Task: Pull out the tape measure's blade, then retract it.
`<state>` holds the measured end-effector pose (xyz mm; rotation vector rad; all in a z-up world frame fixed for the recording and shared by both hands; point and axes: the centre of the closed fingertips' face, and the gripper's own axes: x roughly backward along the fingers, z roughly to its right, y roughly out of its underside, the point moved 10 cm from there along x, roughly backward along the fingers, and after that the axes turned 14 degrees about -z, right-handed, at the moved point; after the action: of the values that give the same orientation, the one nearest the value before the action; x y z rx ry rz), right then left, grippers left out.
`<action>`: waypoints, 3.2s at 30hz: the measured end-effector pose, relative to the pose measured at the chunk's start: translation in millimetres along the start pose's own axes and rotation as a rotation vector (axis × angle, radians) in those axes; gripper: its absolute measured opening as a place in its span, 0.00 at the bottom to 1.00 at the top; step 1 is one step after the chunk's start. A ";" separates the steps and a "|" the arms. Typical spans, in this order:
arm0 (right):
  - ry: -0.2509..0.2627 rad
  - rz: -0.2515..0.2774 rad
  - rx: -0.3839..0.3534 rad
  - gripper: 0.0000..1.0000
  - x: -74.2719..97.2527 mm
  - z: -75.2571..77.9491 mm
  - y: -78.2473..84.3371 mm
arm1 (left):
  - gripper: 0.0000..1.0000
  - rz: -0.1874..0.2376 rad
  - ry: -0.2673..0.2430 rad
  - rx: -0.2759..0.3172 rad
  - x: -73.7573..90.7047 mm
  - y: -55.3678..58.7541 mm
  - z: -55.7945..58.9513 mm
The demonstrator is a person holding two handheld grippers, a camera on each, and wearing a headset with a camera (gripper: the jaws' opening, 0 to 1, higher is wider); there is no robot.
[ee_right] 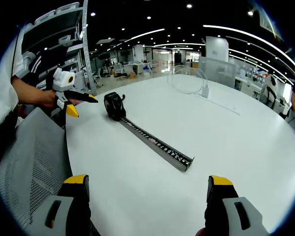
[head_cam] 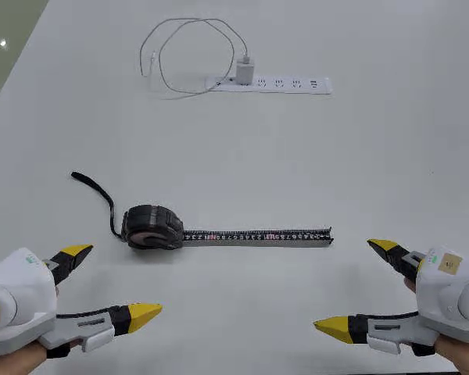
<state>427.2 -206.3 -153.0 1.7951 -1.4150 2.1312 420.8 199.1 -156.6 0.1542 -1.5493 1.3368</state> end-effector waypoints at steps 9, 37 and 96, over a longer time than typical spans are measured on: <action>-0.005 0.004 -0.011 0.98 -1.9 4.6 0.2 | 0.90 -0.002 0.007 0.015 -11.4 -9.1 0.0; -0.016 0.016 -0.017 0.97 -7.5 17.8 -7.4 | 0.88 0.043 0.028 0.077 -33.6 -29.2 1.8; -0.058 -0.109 0.162 0.74 -16.7 60.2 -28.9 | 0.78 0.090 -0.171 0.327 -58.0 -41.0 3.4</action>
<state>495.0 -218.5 -152.8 1.9545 -1.1549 2.2125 472.3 152.5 -172.3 0.4155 -1.4809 1.6792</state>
